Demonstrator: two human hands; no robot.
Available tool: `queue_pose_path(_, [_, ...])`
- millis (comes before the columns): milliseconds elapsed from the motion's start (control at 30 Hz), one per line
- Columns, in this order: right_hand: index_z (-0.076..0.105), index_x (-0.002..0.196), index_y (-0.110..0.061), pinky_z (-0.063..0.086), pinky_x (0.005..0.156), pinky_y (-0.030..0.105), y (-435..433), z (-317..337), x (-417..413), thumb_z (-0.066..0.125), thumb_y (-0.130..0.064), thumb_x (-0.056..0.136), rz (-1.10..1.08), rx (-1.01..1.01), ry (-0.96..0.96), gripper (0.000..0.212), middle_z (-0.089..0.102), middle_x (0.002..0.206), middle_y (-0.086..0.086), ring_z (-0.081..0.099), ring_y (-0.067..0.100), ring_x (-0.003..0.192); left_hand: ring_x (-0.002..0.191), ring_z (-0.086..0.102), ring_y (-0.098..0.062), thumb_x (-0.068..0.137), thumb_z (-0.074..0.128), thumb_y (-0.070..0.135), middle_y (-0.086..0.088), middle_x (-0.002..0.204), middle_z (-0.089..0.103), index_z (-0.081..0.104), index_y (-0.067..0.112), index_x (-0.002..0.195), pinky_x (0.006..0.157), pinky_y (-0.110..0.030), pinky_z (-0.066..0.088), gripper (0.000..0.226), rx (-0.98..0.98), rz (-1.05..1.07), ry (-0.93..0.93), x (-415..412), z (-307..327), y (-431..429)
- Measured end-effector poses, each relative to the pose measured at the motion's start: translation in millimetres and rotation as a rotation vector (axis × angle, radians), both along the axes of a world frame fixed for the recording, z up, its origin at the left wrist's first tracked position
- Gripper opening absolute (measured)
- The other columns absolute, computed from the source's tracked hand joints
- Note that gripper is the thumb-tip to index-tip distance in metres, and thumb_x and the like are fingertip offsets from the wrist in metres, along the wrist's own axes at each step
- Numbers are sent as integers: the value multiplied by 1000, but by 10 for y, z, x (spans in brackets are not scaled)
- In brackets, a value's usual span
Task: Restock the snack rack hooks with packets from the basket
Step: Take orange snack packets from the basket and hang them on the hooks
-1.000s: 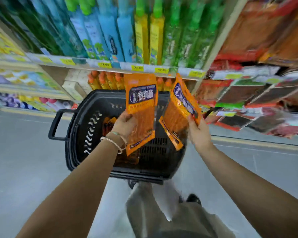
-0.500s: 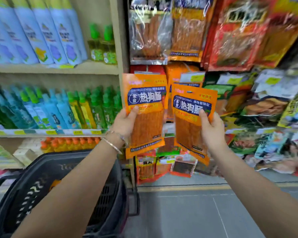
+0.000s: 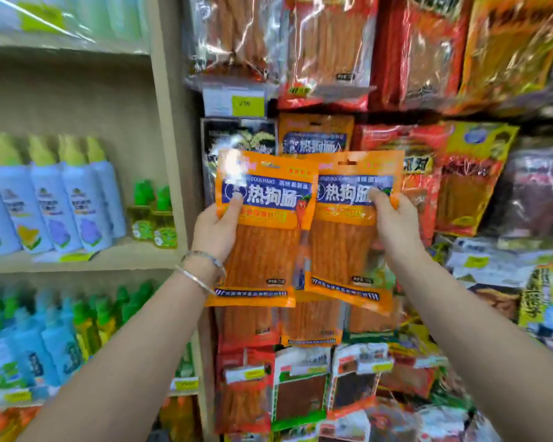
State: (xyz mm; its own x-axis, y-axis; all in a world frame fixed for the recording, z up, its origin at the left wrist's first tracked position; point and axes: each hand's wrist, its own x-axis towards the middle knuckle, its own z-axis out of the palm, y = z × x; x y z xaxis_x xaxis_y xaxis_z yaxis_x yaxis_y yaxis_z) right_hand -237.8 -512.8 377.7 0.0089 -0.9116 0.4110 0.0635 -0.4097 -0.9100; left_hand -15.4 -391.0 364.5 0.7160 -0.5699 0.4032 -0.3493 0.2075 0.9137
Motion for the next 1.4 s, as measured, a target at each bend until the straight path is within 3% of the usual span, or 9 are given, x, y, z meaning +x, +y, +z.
queue_pose_path(100, [55, 76, -21, 41, 63, 28, -244, 223, 166, 58, -35, 89, -19, -60, -27, 19, 53, 70, -11, 50, 12, 68, 60, 57, 11, 90, 56, 44, 16, 70, 66, 66, 21, 71, 54, -5, 43, 31, -30, -46, 15, 125, 154, -233])
queue_pose_path(233, [59, 112, -2, 44, 69, 21, -532, 457, 336, 58, -40, 86, 30, -48, -59, 46, 61, 88, -1, 55, 13, 77, 84, 69, -18, 89, 53, 53, 4, 82, 73, 68, 22, 80, 78, -32, 53, 36, 3, -112, 47, 214, 309, -438])
queue_pose_path(367, [66, 89, -23, 47, 84, 43, -692, 591, 466, 61, -39, 79, 150, -4, -126, 19, 67, 88, -1, 62, 23, 86, 85, 70, -18, 87, 53, 56, 6, 83, 75, 68, 24, 84, 89, -43, 52, 35, -8, -175, 87, 277, 372, -577])
queue_pose_path(700, [62, 75, -22, 49, 74, 32, -1073, 608, 600, 63, -31, 81, 241, 42, -88, 11, 66, 67, -7, 63, 14, 67, 89, 70, -20, 87, 52, 56, 3, 89, 74, 65, 25, 98, 91, -46, 51, 35, 0, -209, 116, 243, 385, -769])
queue_pose_path(900, [57, 97, -22, 48, 80, 27, -1127, 458, 540, 67, -29, 85, 80, -258, 3, 17, 65, 105, 4, 62, 14, 92, 90, 70, -21, 85, 52, 60, 1, 91, 74, 65, 24, 99, 90, -47, 51, 40, 30, -220, 114, 87, 401, -807])
queue_pose_path(1000, [43, 105, -25, 43, 85, 23, -1066, 362, 480, 69, -24, 83, -90, -439, 20, 34, 55, 110, 1, 53, 12, 97, 112, 60, -27, 65, 54, 77, -6, 117, 66, 59, 19, 119, 100, -51, 42, 79, 36, -215, 117, -25, 428, -823])
queue_pose_path(1067, [47, 98, -26, 41, 78, 20, -994, 331, 459, 64, -26, 86, -101, -483, 24, 20, 53, 96, -7, 50, 7, 87, 115, 57, -27, 56, 52, 82, -5, 123, 63, 55, 19, 125, 101, -51, 42, 93, 36, -206, 117, -78, 425, -852])
queue_pose_path(1200, [54, 81, -29, 39, 64, 9, -903, 324, 467, 51, -43, 92, 131, -412, 3, 18, 55, 76, -13, 52, -7, 69, 97, 67, -28, 79, 52, 68, -6, 100, 73, 68, 27, 95, 94, -49, 48, 47, 29, -244, 12, -171, 425, -910])
queue_pose_path(1400, [56, 80, -33, 45, 66, 11, -938, 437, 442, 57, -41, 91, 188, -331, -44, 14, 65, 75, -24, 60, -9, 73, 92, 67, -9, 90, 60, 31, 9, 98, 71, 57, 28, 109, 94, -43, 50, 19, -71, -271, -157, -289, 506, -1056])
